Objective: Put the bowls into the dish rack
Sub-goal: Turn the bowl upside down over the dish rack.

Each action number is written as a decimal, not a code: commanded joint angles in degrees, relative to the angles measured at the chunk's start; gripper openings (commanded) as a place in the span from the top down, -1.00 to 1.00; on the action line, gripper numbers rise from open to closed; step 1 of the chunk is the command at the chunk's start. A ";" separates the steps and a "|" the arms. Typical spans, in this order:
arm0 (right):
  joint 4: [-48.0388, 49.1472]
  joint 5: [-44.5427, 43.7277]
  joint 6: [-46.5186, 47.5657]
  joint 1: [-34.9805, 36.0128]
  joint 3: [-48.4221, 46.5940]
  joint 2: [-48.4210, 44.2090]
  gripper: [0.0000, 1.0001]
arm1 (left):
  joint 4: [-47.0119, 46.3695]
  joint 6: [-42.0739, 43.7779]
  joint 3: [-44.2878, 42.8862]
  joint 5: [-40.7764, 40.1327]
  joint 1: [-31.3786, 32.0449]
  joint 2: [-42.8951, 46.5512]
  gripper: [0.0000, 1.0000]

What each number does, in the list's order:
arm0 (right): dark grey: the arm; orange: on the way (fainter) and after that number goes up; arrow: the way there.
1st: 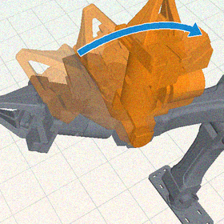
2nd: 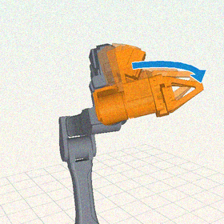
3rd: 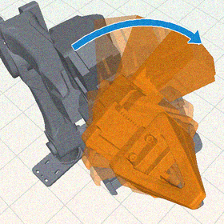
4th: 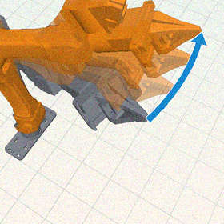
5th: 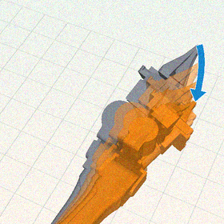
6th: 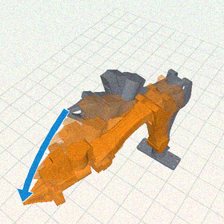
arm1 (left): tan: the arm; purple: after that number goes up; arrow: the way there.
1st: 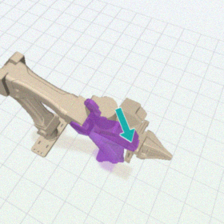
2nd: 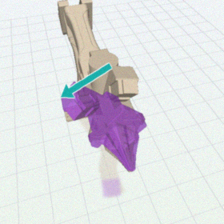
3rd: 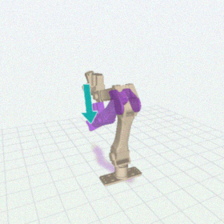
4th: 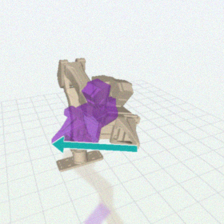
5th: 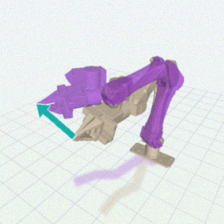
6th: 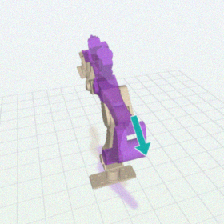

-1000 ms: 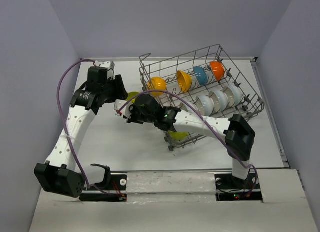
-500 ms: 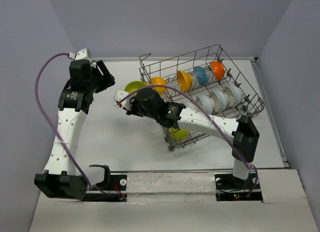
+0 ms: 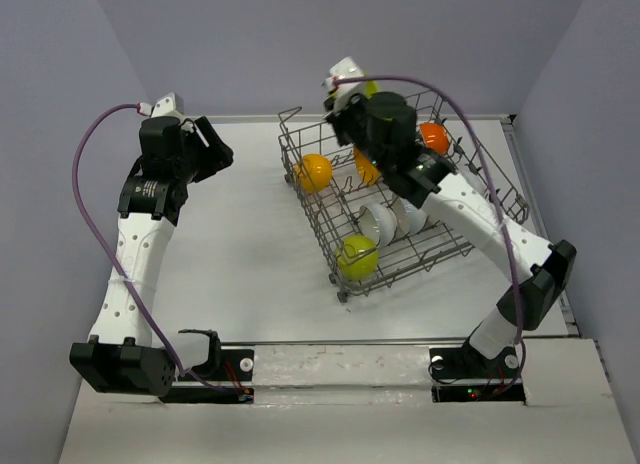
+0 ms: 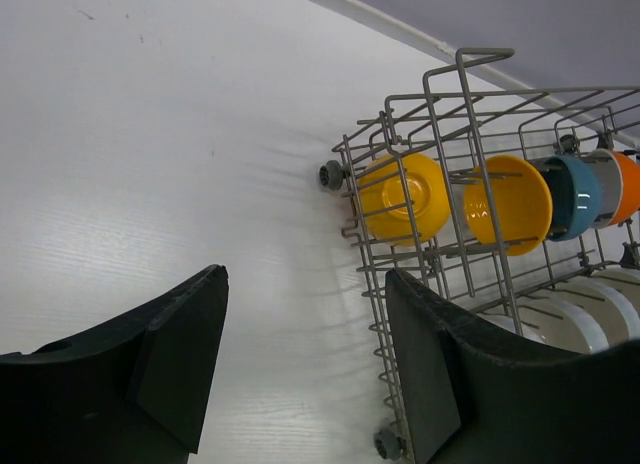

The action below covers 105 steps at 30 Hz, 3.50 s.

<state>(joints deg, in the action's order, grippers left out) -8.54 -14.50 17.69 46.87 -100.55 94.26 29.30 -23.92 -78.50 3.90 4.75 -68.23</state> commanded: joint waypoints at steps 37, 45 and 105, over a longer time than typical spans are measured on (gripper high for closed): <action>84.30 64.95 -98.11 -30.96 39.21 2.94 0.98 | -5.74 -0.34 2.65 4.71 -0.27 1.34 -0.46; 83.96 66.26 -99.79 -30.96 38.33 8.83 0.98 | -5.66 -0.33 2.83 4.80 -0.27 1.43 -0.45; 49.86 66.80 -84.24 -23.67 31.74 19.39 0.98 | -6.10 -0.25 4.23 6.03 -0.27 2.75 -0.44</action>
<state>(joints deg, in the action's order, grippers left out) 43.70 52.93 -69.63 22.63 -65.91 114.06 25.10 -24.38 -74.54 9.02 4.75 -67.26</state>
